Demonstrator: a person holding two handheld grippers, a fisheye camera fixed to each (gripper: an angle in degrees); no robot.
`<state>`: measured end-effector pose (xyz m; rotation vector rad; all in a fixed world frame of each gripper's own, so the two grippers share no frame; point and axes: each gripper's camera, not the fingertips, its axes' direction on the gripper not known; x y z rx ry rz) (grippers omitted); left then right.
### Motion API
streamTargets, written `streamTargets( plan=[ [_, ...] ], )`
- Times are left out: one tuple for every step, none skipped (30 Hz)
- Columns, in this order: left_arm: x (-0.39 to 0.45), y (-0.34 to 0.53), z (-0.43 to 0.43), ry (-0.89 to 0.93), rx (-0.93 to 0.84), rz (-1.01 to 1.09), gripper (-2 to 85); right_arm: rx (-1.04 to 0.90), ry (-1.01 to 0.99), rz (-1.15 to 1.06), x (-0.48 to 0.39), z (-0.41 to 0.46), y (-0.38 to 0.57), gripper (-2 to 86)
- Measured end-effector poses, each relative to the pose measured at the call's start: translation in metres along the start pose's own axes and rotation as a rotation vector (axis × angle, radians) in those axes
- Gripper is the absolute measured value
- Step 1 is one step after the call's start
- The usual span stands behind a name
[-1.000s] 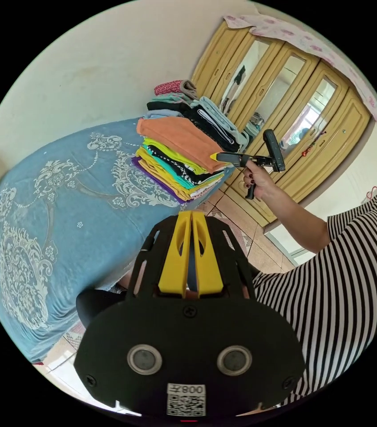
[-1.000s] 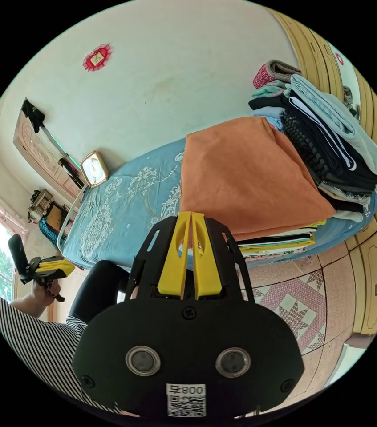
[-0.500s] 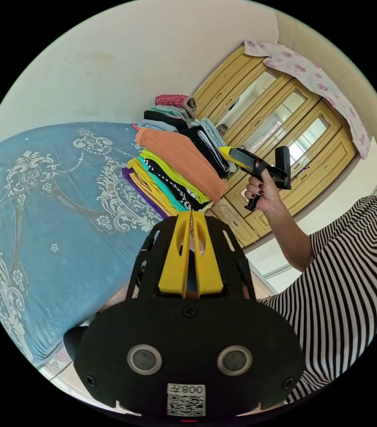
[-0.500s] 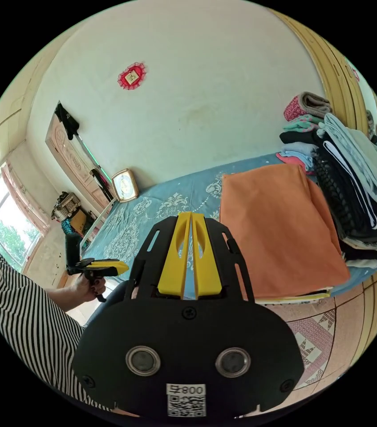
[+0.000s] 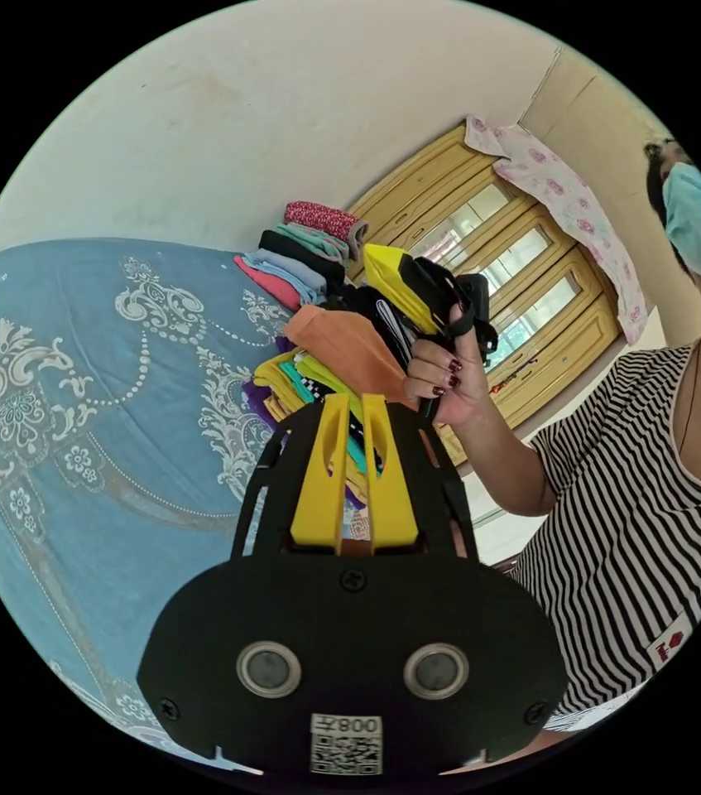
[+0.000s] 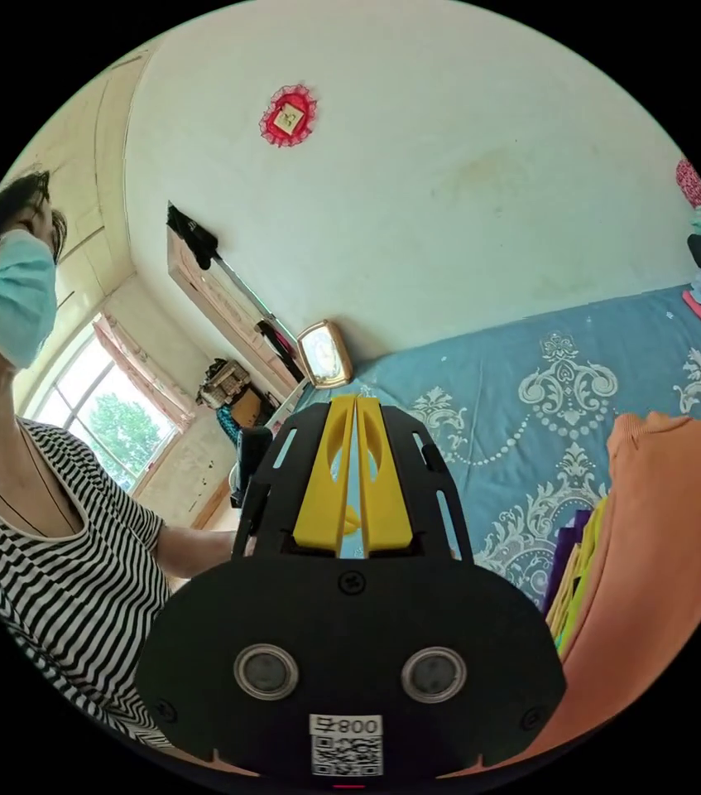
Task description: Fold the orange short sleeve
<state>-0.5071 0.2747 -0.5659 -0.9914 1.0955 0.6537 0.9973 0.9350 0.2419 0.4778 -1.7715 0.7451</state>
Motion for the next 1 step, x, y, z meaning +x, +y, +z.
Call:
streamTargets(
  plan=[
    [-0.0048,-0.0146,-0.0005,0.034,-0.008,-0.02,3.2,0.008,0.002,0.012,0.0009,-0.0034,-0.0081,0.1]
  ],
)
